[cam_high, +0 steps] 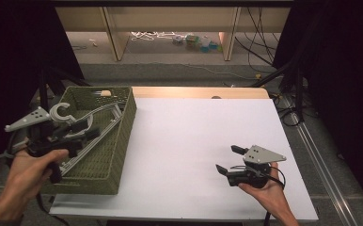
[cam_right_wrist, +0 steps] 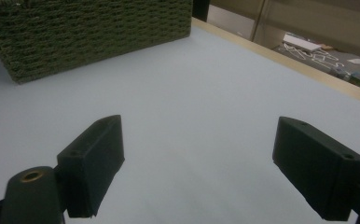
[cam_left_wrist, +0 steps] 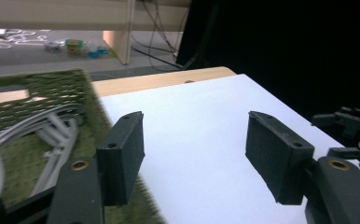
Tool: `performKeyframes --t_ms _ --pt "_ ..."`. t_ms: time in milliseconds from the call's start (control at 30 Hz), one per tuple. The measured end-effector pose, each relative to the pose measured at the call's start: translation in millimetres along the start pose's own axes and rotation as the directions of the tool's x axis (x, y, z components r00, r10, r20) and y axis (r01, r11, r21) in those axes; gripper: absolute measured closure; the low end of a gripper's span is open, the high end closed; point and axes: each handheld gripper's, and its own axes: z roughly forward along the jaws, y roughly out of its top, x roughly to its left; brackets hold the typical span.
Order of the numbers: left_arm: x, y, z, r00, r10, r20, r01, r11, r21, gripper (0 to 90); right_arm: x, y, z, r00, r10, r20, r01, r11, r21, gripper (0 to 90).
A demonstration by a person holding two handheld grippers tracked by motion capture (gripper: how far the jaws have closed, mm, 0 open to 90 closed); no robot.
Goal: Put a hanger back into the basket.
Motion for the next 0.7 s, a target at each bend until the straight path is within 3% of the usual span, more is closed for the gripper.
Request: performKeyframes --t_ms 33,133,200,233,267,400,467,600,700 --pt "-2.4 -1.0 3.6 0.9995 0.03 0.001 -0.03 0.9995 0.0 36.4 -0.1 0.1 0.0 1.0 -0.002 0.002 0.002 1.0 -0.003 17.1" --pt "-11.7 -4.3 12.8 0.9983 0.053 0.023 -0.052 0.9985 -0.016 35.3 0.4 0.3 -0.3 1.0 -0.004 0.002 0.004 1.0 -0.003 17.1" --pt "-17.1 -6.5 18.0 0.998 0.052 0.035 -0.051 0.9983 -0.028 33.6 0.4 0.3 -0.3 1.0 -0.003 0.003 0.003 1.0 -0.003 16.9" --pt "-22.8 -9.3 22.0 0.9968 0.003 0.079 0.0 0.9993 -0.037 32.7 0.4 0.3 -0.4 1.0 -0.002 0.003 0.002 1.0 -0.003 16.8" --pt "-25.4 -10.9 24.4 0.9965 0.002 0.084 0.002 0.9991 -0.042 32.1 0.4 0.2 -0.4 1.0 -0.002 0.003 0.002 1.0 -0.004 16.8" --pt "-39.9 -19.5 31.4 0.9966 0.034 0.075 -0.032 0.9989 -0.033 29.5 0.6 0.4 -0.8 1.0 0.001 0.003 -0.001 1.0 -0.005 16.8" --pt "-47.9 -25.3 35.1 0.9942 0.037 0.101 -0.035 0.9991 -0.026 29.1 1.4 0.2 0.1 1.0 0.004 0.008 -0.004 0.9999 -0.016 16.8" --pt "-62.9 -39.1 41.0 0.9937 0.082 0.077 -0.08 0.9964 -0.028 29.2 1.1 0.2 -0.1 1.0 0.001 -0.008 -0.001 1.0 -0.007 16.8" --pt "-69.8 -49.6 47.2 0.9932 0.076 0.089 -0.074 0.9969 -0.027 29.4 2.1 -0.2 0.1 0.9999 0.011 -0.01 -0.011 0.9999 0.002 16.8"
